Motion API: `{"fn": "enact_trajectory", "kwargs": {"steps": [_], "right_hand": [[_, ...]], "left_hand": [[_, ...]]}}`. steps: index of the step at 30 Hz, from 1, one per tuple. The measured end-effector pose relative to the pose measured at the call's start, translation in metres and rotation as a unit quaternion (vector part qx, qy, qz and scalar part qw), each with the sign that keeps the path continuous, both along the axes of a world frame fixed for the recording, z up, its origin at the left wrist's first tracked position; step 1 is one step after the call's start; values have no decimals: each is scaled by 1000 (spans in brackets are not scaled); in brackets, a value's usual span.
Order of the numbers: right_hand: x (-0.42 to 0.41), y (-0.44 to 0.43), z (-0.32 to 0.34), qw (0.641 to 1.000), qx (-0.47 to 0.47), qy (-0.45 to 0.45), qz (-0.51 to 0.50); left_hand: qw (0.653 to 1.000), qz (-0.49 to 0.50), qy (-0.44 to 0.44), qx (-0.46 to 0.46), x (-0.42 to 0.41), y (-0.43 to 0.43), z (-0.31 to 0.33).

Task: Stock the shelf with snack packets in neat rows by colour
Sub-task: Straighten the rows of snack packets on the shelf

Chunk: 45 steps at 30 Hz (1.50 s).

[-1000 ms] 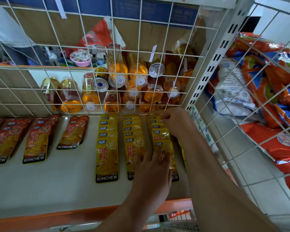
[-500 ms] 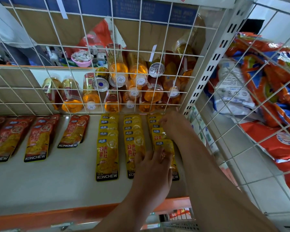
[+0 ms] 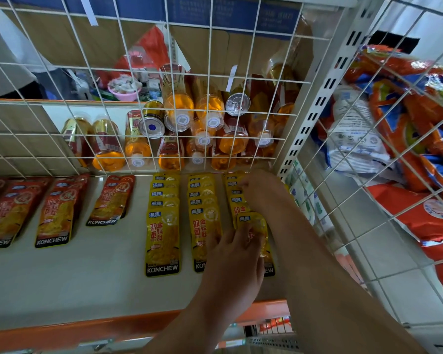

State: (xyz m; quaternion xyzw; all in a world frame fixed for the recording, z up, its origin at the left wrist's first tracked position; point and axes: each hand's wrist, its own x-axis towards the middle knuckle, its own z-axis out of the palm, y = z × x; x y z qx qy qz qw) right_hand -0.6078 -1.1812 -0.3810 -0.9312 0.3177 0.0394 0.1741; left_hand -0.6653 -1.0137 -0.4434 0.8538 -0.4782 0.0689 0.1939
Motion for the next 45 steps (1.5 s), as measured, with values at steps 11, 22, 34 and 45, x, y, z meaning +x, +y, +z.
{"fn": "enact_trajectory", "kwargs": {"steps": [11, 22, 34, 45], "right_hand": [[5, 1, -3, 999, 35, -14, 12], [-7, -4, 4, 1000, -21, -20, -3], [-8, 2, 3, 999, 12, -10, 32], [-12, 5, 8, 998, -31, -21, 47]], "left_hand": [[1000, 3, 7, 20, 0, 1, 3], [1000, 8, 5, 20, 0, 1, 1], [1000, 7, 13, 25, 1, 1, 5], [998, 3, 34, 44, 0, 2, 9]]}}
